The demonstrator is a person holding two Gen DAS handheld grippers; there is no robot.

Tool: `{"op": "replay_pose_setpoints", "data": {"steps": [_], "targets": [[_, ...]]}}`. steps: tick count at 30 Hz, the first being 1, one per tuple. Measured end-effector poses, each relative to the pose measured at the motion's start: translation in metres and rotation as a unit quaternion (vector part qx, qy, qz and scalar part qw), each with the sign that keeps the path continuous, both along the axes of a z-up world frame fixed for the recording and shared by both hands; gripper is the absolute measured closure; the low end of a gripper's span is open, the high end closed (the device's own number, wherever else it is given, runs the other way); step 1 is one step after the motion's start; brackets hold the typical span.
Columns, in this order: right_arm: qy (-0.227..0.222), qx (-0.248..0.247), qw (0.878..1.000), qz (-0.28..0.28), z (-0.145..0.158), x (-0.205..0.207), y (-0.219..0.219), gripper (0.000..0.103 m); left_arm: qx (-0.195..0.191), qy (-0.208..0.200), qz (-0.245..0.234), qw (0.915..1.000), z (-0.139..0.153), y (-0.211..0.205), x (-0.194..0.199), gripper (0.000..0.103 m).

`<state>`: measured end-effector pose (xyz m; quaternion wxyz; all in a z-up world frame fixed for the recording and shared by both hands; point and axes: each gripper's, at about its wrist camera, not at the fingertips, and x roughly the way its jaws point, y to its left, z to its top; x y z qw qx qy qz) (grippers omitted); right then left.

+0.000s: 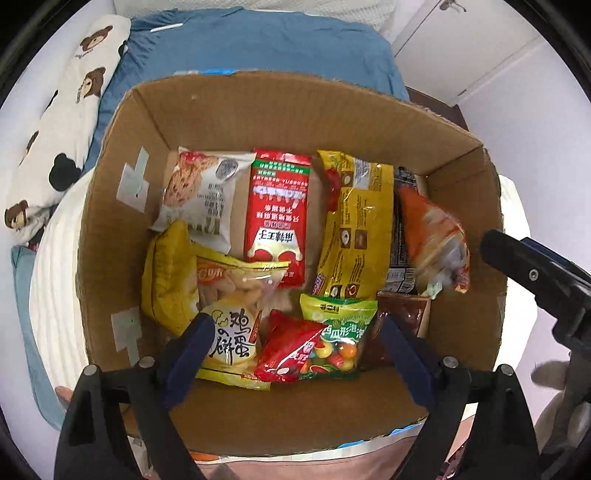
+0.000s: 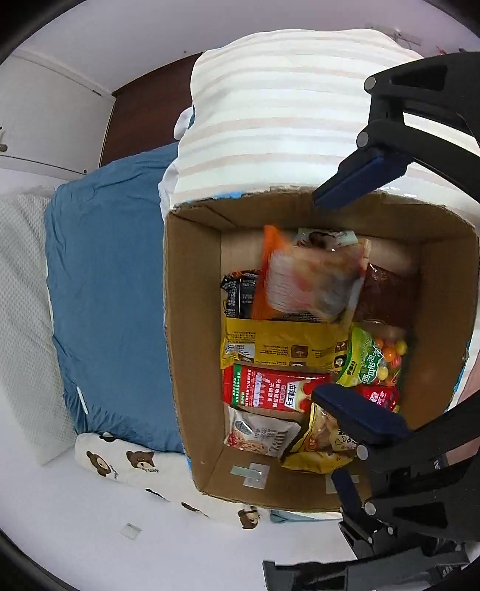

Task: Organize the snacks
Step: 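Carry both packets into the cardboard box and open both tools, then lift both tools out of the box back toward the snacks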

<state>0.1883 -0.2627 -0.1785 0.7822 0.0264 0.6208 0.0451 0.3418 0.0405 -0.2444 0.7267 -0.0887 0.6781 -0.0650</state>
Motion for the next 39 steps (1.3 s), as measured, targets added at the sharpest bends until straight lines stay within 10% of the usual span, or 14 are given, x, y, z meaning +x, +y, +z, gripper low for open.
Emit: {"op": "replay_pose_setpoints", "data": {"steps": [28, 39], "targets": [[-0.035, 0.008, 0.999, -0.004, 0.04, -0.101, -0.002, 0.005, 0.046, -0.103, 0.0, 0.9936, 0.084, 0.01, -0.064, 0.009], [-0.124, -0.002, 0.992, -0.005, 0.092, -0.182, 0.002, 0.005, 0.06, -0.201, 0.02, 0.9776, 0.13, 0.02, -0.146, 0.009]]}}
